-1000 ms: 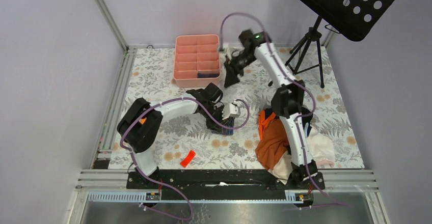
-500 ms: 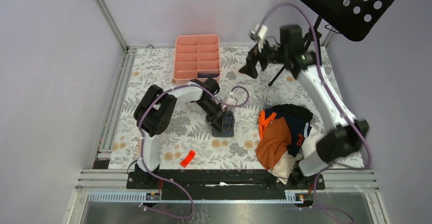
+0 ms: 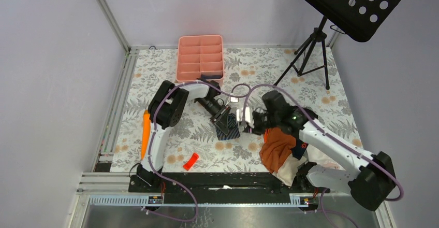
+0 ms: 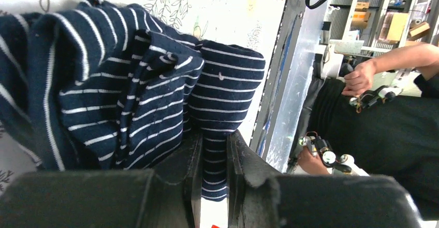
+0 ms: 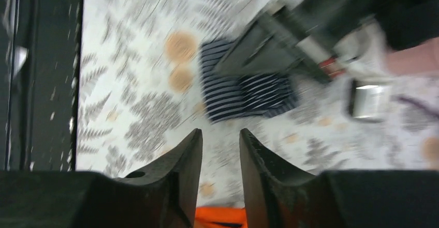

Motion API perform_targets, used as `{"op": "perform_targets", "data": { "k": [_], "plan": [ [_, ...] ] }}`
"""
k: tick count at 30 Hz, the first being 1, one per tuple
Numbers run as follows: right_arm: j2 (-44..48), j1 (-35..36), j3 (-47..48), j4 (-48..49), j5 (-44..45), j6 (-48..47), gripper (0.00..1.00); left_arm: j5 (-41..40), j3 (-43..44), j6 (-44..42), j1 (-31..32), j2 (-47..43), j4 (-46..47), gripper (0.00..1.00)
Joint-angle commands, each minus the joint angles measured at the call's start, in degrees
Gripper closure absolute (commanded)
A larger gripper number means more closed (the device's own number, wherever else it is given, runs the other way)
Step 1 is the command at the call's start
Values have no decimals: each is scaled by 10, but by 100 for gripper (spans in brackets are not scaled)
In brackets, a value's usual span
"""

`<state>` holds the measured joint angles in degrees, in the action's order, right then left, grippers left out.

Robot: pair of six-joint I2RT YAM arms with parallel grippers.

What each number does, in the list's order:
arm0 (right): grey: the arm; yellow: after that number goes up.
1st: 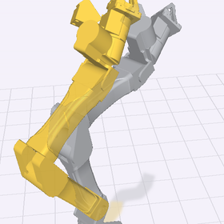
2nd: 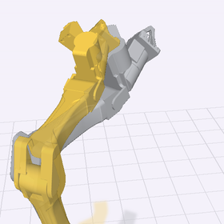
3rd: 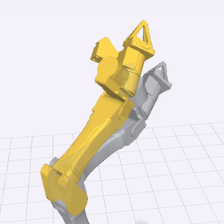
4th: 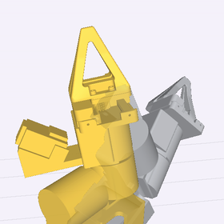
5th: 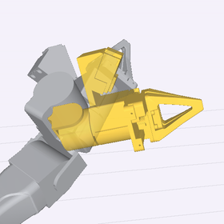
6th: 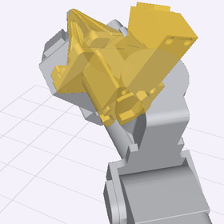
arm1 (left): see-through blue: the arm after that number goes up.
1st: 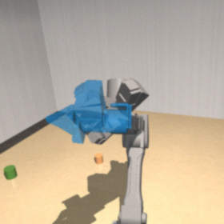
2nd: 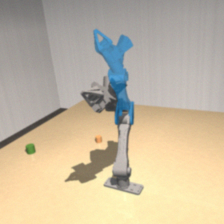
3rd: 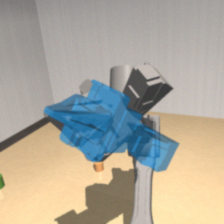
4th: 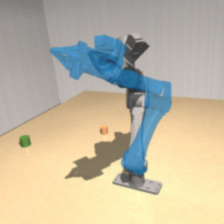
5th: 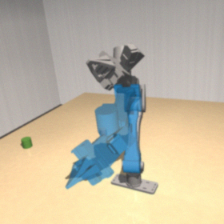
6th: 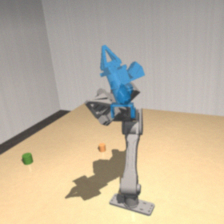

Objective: Roll the underwear
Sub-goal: Roll the underwear to the center of the board.

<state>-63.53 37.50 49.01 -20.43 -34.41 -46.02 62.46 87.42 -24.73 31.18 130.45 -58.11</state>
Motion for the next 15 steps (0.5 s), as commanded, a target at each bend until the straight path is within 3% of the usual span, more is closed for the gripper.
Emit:
{"op": "perform_targets", "data": {
  "k": [1, 6, 10, 15],
  "plan": [
    [-24, 35, -56, -27, 55, -130, 62, -102, -16, -26, 3, 44, 61, 84],
    [-72, 92, -109, 127, 99, -133, 60, -116, -9, -23, 2, 58, 65, 83],
    [-116, 117, -147, 286, 156, -140, 48, -117, -3, -20, -1, 63, 61, 82],
    [-177, 125, -142, 328, 186, -156, 45, -115, -3, -20, -10, 64, 59, 81]
  ]
}}
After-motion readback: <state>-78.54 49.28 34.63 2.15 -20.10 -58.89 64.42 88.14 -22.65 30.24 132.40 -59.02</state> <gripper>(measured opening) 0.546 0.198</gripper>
